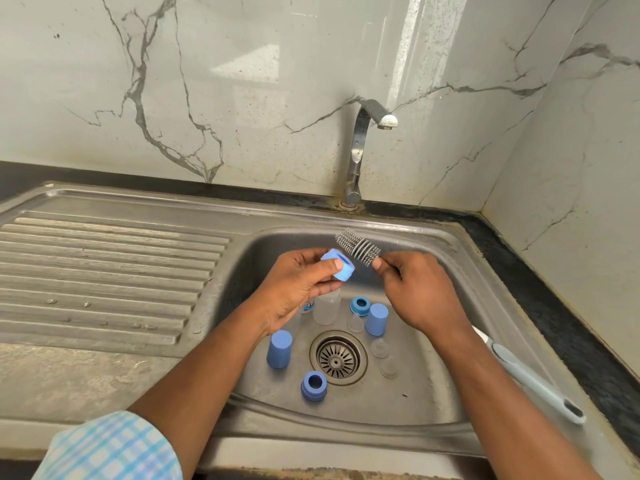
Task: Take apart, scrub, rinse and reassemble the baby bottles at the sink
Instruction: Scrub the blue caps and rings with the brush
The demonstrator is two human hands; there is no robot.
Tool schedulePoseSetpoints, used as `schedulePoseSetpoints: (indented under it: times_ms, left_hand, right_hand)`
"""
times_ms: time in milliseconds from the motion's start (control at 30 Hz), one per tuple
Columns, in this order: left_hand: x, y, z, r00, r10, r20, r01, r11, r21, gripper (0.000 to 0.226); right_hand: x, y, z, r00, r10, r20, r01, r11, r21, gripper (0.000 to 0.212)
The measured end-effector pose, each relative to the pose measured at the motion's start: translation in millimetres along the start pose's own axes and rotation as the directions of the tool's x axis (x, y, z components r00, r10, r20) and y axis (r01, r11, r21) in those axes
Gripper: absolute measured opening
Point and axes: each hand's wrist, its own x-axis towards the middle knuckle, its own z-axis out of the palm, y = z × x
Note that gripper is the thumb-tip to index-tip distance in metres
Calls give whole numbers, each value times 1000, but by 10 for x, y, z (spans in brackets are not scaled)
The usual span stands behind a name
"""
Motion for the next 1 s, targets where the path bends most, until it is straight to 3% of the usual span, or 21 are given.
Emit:
schedulePoseSetpoints:
  times_ms: [100,267,433,667,867,1000]
  left_hand:
    - [25,0,-21,999,-1,-40,1,1000,3,17]
    - [3,8,-30,1000,6,23,-7,998,56,19]
    - [30,28,-75,996,47,-71,-45,998,34,19]
    - [-51,-16,11,998,39,55,-47,984,170,24]
    - [2,37,-79,992,97,-86,-87,989,115,25]
    - [-18,16,-48,996,84,-12,-82,992,99,28]
  right_hand:
    - [-16,-18,-25,1000,-14,10,14,999,46,27]
    - [-35,-34,-30,992,-104,74,98,991,92,29]
    - [-51,5,-102,977,-181,110,153,964,218,44]
    - [-23,-14,-39,991,-130,44,127,990,65,24]
    - [-53,-41,-80,972,-209,108,188,966,174,39]
    - [-29,-34,-75,988,-139,64,131,984,119,33]
